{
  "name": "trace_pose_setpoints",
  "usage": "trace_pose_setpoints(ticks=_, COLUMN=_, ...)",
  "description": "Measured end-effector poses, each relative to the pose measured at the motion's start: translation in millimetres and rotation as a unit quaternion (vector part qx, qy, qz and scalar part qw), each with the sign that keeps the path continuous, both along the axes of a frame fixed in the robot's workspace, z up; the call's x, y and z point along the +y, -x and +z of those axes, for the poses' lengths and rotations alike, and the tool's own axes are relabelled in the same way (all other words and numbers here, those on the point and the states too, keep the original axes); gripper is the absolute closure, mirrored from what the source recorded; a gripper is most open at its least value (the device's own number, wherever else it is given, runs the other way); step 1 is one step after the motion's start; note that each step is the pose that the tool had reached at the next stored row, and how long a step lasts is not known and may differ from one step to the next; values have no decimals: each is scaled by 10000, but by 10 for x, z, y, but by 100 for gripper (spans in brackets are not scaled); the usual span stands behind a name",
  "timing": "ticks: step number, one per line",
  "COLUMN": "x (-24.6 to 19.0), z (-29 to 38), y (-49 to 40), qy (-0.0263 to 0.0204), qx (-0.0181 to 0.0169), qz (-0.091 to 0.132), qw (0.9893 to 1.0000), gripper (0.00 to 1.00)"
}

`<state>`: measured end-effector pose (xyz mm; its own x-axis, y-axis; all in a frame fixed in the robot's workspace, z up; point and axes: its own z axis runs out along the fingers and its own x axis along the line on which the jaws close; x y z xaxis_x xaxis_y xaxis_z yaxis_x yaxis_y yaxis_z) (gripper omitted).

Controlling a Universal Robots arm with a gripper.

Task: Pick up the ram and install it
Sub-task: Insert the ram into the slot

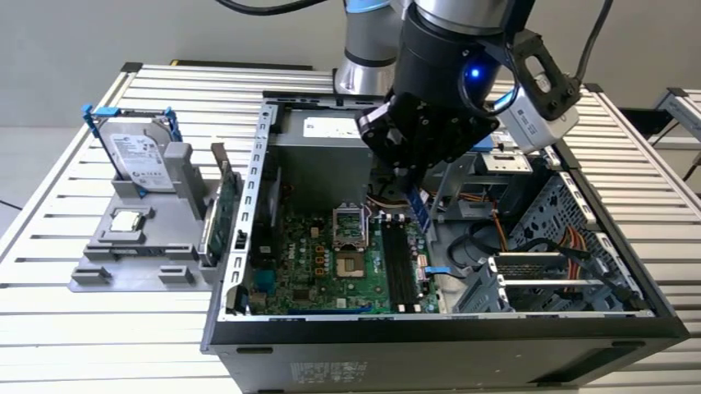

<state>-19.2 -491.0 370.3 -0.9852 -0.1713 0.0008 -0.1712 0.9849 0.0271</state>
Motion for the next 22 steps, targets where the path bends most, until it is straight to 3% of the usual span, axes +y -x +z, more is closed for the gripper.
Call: trace_pose_setpoints(ticks=22, x=0, z=-79, y=-46, qy=0, qx=0, qz=-150, qw=9999, gripper=100)
